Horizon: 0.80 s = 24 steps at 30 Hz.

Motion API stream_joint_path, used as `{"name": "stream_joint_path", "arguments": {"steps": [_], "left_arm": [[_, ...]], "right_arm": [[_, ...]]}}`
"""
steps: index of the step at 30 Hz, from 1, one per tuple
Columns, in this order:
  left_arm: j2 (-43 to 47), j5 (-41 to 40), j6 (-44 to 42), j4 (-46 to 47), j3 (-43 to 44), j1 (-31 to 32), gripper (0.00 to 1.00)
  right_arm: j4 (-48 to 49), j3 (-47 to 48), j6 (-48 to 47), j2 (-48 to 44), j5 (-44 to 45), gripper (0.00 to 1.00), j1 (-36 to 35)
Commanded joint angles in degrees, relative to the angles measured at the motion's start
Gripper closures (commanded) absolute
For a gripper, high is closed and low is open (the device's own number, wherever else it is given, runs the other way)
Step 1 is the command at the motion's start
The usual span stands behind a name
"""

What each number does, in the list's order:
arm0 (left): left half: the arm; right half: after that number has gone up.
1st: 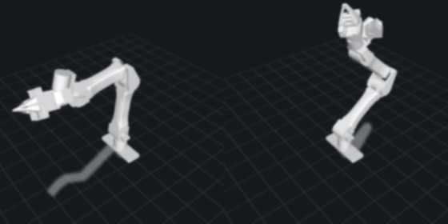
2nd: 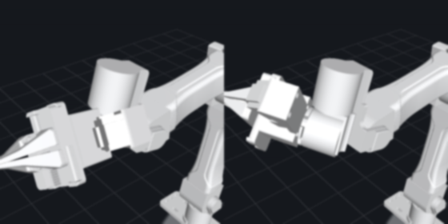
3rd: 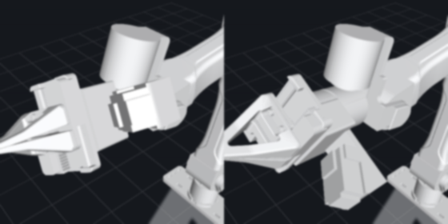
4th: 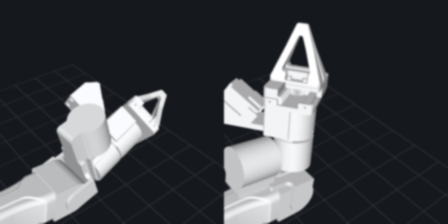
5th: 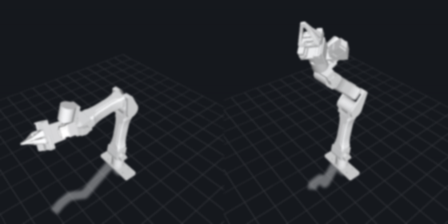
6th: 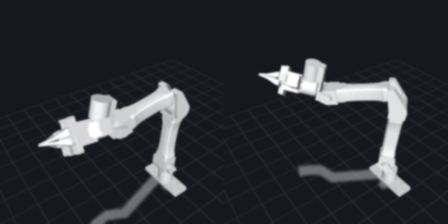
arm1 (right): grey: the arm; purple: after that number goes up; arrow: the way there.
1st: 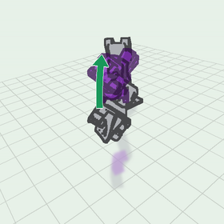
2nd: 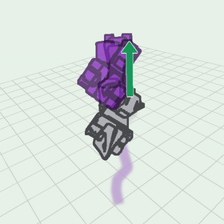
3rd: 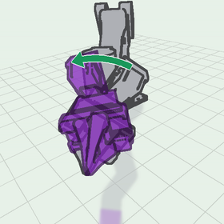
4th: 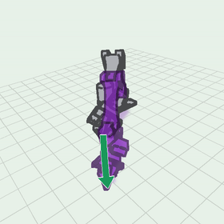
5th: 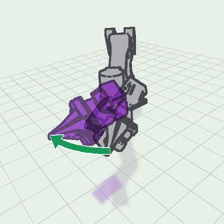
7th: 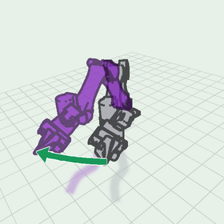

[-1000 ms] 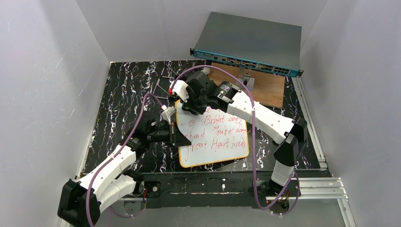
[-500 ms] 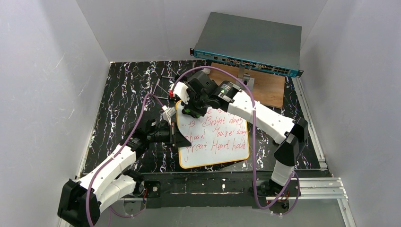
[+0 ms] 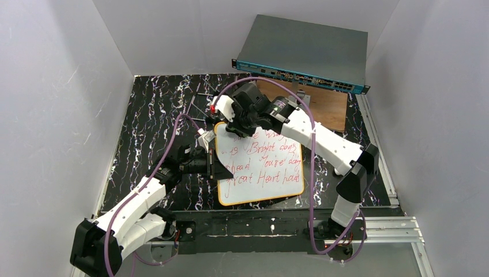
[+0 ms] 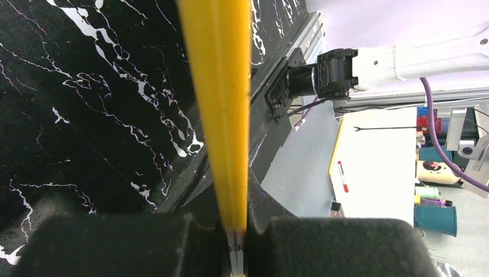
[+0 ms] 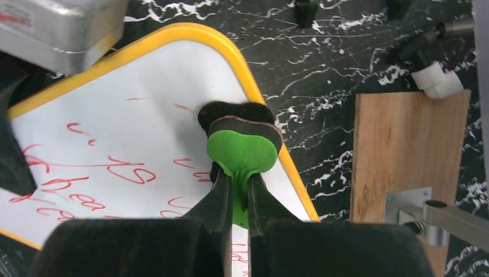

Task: Erase the whiteboard
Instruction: Erase the whiteboard at the center of the board.

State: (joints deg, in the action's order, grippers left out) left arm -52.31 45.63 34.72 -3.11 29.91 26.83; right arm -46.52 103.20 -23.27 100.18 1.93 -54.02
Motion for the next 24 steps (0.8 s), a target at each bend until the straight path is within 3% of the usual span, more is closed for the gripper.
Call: {"name": "stream_joint_path", "arguments": {"steps": [1, 7, 13, 17, 20, 24], "left_arm": [[1.11, 1.14, -7.89, 1.53, 2.7, 1.21, 1.0], [1.6, 1.03, -7.91, 1.39, 2.61, 1.21, 1.0], [2.19, 0.54, -8.15, 1.08, 2.55, 1.38, 1.0], [1.58, 0.59, -8.26, 1.17, 2.71, 1.38, 1.0], [1.23, 0.82, -8.17, 1.13, 2.86, 1.38, 1.0], [1.18, 1.27, -7.94, 1.73, 2.82, 1.39, 1.0]], "right_arm": [[-4.77, -0.93, -5.2, -0.76, -11.84, 0.99, -1.48], [-6.14, 2.67, -4.87, 1.54, -11.85, 0.99, -5.83], [4.28, 1.8, 2.75, 0.71, 10.03, 0.99, -3.14], [6.34, 0.51, 2.31, 0.08, 14.27, 0.99, -2.23], [4.48, -0.5, 0.27, 0.08, 10.75, 0.99, -2.3], [-4.26, 0.28, -5.64, 0.72, -5.09, 0.99, -4.45]]}}
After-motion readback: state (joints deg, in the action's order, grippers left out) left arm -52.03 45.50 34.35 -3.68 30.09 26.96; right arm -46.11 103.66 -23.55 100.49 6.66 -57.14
